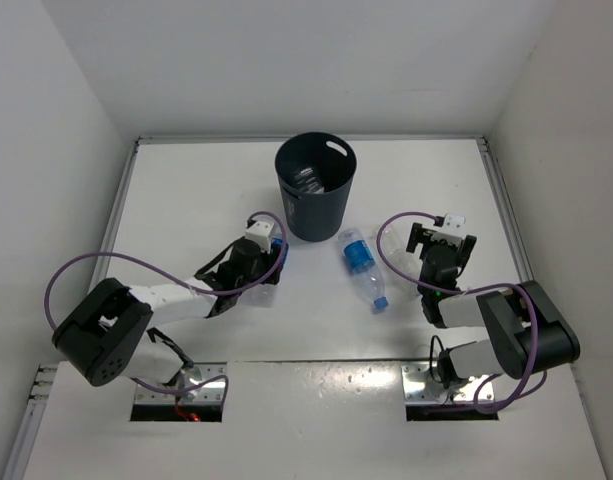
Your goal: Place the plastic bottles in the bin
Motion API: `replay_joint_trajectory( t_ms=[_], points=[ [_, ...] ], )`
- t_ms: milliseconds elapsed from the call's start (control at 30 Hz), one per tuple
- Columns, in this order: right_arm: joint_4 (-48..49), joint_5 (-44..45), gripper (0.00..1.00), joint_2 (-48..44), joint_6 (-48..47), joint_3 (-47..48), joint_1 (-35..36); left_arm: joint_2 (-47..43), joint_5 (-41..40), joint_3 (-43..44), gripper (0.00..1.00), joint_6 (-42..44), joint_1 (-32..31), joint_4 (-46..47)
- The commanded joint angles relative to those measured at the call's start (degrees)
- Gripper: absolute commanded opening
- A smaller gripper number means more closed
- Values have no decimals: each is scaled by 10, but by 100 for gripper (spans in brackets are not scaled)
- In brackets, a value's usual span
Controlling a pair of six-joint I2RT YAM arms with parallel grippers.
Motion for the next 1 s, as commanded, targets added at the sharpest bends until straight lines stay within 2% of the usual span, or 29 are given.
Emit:
replay_joint_trajectory(
  t_ms=[0,233,267,367,567,600,633,867,967],
  points=[
    [24,8,100,-5,6,1,3,5,11,11,52,11,-6,20],
    [24,8,100,-5,6,1,3,-1,3,37,46,22,-6,0],
    [24,8,100,-5,6,1,3,-1,-13,47,40,28,-6,-11],
    [24,8,100,-5,6,1,3,-15,-35,76,32,28,9,-28],
    [24,8,100,-5,6,1,3,-42,-121,140,29,28,50,-49],
    [24,8,100,-5,6,1,3,-48,-166,158,27,28,67,-50],
    [24,8,100,-5,6,1,3,-48,-166,169,25,28,67,-50],
    [24,8,100,-5,6,1,3,-36,-328,294,12,11,105,-66],
    [24,8,100,-5,6,1,3,-22,-335,362,10,20,111,-36]
  ],
)
